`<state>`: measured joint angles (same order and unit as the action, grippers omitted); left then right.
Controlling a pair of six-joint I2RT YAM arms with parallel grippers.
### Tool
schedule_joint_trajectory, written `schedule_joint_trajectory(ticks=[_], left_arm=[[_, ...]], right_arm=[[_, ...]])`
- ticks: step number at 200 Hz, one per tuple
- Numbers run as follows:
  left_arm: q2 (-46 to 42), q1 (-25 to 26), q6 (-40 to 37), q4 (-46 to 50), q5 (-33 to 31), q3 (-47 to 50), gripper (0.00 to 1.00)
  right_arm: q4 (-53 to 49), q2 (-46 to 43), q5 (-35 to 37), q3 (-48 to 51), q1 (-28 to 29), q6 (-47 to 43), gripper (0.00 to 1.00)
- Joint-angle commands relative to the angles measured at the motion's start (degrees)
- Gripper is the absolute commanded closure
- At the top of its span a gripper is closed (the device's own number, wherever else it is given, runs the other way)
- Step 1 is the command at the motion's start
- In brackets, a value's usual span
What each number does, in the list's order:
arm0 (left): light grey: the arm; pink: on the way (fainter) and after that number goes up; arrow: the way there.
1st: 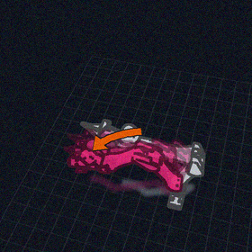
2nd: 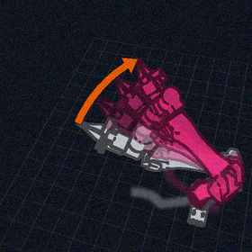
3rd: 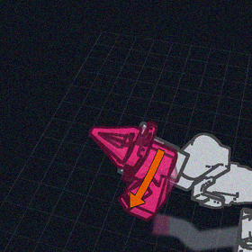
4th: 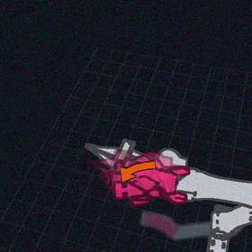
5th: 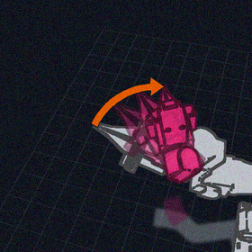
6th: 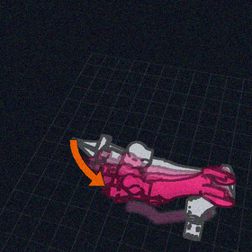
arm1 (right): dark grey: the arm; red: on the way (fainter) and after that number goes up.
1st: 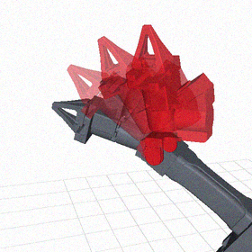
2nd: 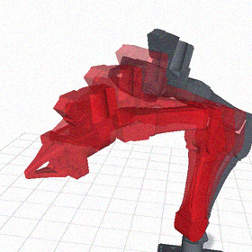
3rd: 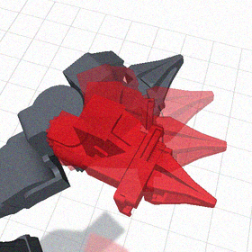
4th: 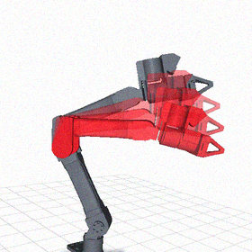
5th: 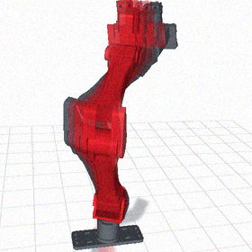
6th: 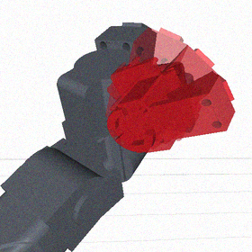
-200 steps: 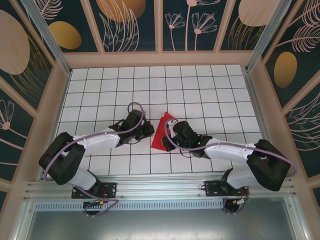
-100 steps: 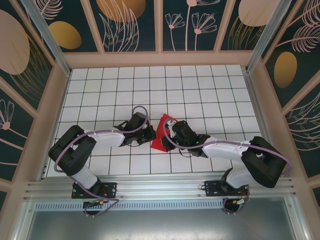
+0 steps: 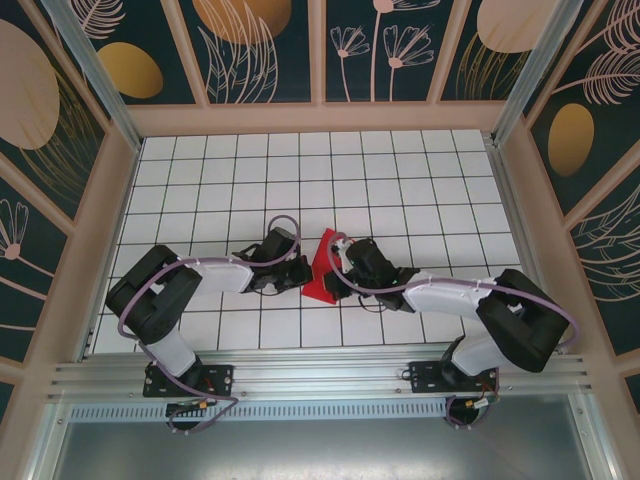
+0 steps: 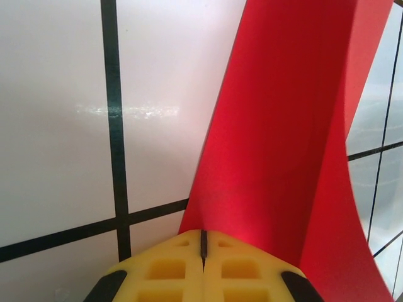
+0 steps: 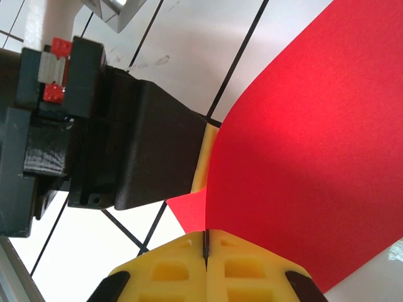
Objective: Fold a paper plane with a square sheet of paper (pick it up from the middle)
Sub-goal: Fold the triangle a second time at the center of the table.
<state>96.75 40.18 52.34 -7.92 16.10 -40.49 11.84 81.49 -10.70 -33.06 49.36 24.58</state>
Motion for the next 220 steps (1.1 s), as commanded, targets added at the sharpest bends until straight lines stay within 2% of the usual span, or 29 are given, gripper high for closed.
schedule_joint_trajectory(ticks=[1, 46, 124, 220], left_arm=[[2.2, 0.3, -2.6, 3.0, -2.3, 1.2, 0.99], [3.3, 0.3, -3.3, 3.2, -3.0, 1.4, 0.99], [3.5, 0.3, -4.2, 4.2, -3.4, 0.6, 0.99], [3.7, 0.3, -4.8, 4.9, -3.5, 0.1, 0.99]], right_arm=[[0.7, 0.6, -2.6, -0.1, -1.7, 0.0, 0.98], [-2.2, 1.7, -6.0, -1.2, -4.5, -2.7, 0.97], [-7.3, 4.2, -4.8, -4.3, -7.4, -7.4, 0.95], [-9.6, 8.3, -4.1, -7.4, -8.2, -13.2, 0.95]])
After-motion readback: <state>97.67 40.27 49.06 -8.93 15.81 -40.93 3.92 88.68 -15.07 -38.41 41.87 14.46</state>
